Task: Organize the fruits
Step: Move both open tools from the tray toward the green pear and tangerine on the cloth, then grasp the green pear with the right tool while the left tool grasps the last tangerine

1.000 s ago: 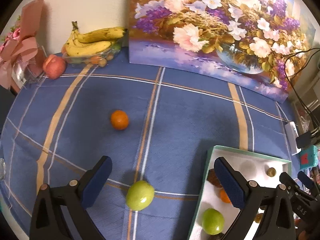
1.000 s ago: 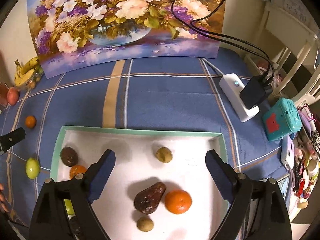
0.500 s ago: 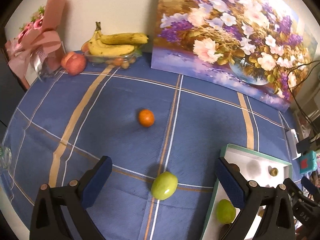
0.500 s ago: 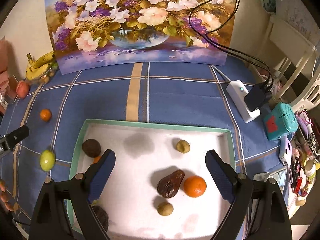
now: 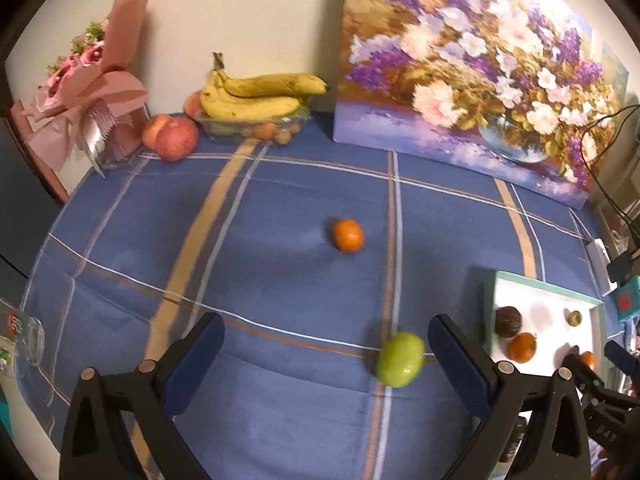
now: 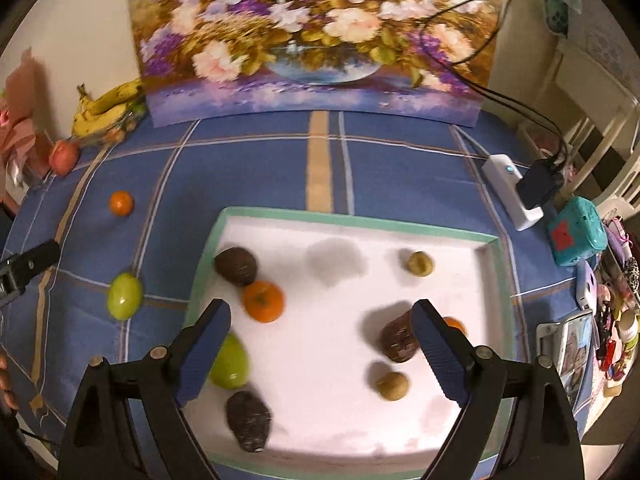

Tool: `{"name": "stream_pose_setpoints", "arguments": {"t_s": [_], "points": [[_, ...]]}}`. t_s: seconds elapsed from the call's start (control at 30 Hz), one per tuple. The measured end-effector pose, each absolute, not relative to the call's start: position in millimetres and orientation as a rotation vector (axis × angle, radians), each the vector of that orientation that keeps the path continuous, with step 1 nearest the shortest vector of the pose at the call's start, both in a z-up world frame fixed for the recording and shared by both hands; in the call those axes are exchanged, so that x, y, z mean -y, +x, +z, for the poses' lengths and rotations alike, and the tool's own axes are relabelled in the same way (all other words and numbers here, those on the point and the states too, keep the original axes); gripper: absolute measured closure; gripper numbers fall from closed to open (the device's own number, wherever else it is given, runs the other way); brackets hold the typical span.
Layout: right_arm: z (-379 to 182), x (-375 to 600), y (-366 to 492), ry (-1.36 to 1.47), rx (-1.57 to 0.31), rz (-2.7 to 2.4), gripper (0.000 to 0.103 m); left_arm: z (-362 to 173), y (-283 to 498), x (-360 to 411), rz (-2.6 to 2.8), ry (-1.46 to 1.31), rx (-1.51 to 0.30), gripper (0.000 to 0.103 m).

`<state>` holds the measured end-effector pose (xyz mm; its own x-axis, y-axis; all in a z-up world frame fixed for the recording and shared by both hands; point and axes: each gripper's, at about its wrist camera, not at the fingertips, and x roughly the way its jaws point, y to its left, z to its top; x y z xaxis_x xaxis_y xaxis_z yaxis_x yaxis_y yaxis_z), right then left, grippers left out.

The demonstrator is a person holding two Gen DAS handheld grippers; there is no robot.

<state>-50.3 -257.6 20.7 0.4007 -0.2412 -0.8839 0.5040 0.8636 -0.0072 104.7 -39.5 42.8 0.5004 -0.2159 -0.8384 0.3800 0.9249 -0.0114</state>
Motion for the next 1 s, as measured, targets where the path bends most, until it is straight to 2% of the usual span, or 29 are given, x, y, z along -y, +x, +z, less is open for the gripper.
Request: {"name": "stream_pose_setpoints", "arguments": {"t_s": [0.47,0.9,1.0], "points": [[7.0,180.1,2.1,0.276,-1.072,-0.319,0.011,54.6,146.5,-50.8,-0.318,0.059,-0.99,0.0],[-9.5,129.9,35.7,0.315,-1.077,-0.161,0.012,50.1,159.5,-64.1,-0.374,-0.003,-1.042,0.0],[-22.3,123.9,42.8,0.314,-1.111,-0.155,0.022,39.8,162.3,-56.6,-0.376,0.013,-1.074,0.001]]}}
